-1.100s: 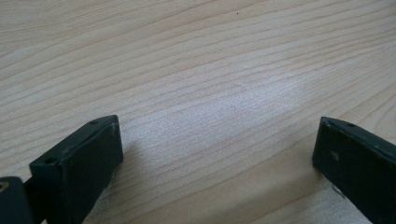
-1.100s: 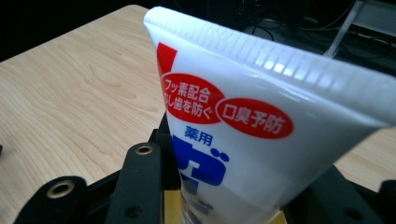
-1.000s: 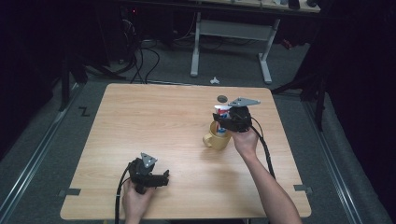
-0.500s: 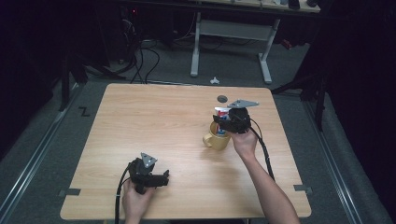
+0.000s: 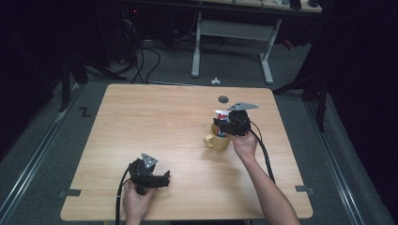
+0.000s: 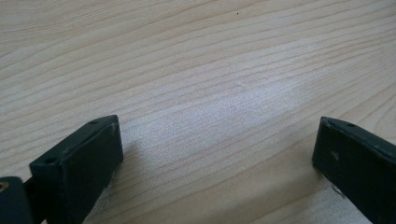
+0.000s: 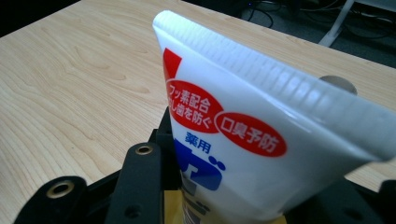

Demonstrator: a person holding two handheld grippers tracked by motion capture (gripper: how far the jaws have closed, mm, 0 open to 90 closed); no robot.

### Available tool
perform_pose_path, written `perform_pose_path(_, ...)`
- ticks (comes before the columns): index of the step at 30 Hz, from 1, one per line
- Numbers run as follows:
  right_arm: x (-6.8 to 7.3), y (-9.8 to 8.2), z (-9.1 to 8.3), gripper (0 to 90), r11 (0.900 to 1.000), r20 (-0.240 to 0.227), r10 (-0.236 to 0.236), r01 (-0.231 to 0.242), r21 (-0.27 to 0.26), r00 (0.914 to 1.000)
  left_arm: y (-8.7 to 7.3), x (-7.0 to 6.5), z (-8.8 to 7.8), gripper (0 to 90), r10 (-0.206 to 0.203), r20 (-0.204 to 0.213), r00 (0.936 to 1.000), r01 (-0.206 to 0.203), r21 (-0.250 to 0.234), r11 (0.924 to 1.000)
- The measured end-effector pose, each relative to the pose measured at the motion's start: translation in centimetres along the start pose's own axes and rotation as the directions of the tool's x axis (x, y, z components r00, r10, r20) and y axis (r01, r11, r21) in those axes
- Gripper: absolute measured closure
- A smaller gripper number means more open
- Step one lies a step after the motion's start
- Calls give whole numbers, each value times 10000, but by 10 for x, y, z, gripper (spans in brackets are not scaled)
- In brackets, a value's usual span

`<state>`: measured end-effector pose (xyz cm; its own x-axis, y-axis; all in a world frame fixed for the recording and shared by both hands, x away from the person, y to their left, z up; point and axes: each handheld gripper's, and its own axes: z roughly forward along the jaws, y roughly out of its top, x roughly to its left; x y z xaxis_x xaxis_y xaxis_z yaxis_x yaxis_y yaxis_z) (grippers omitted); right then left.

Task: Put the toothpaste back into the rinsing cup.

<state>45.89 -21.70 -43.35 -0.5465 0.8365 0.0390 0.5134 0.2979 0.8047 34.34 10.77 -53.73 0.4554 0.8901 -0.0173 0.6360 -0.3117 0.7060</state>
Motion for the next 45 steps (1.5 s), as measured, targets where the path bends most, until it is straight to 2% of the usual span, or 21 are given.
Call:
perform_pose_path(9, 1, -3, 3, 619, 9999, 14, -82, 82, 80, 10000, 0, 0, 0, 19, 0, -7, 10000, 0, -9, 10000)
perform_pose_path(28, 0, -12, 8, 613, 9996, 16, 65, -66, 286, 10000, 0, 0, 0, 19, -3, -7, 10000, 3, -11, 10000)
perform_pose_path(42, 2, -13, 7, 597, 9998, 6, -56, 56, 202, 10000, 0, 0, 0, 19, -4, -7, 10000, 4, -11, 10000)
perform_pose_path(45, 5, -12, 6, 610, 9996, 3, -226, 226, 150, 9997, 0, 0, 0, 19, 0, -7, 10000, 0, -9, 10000)
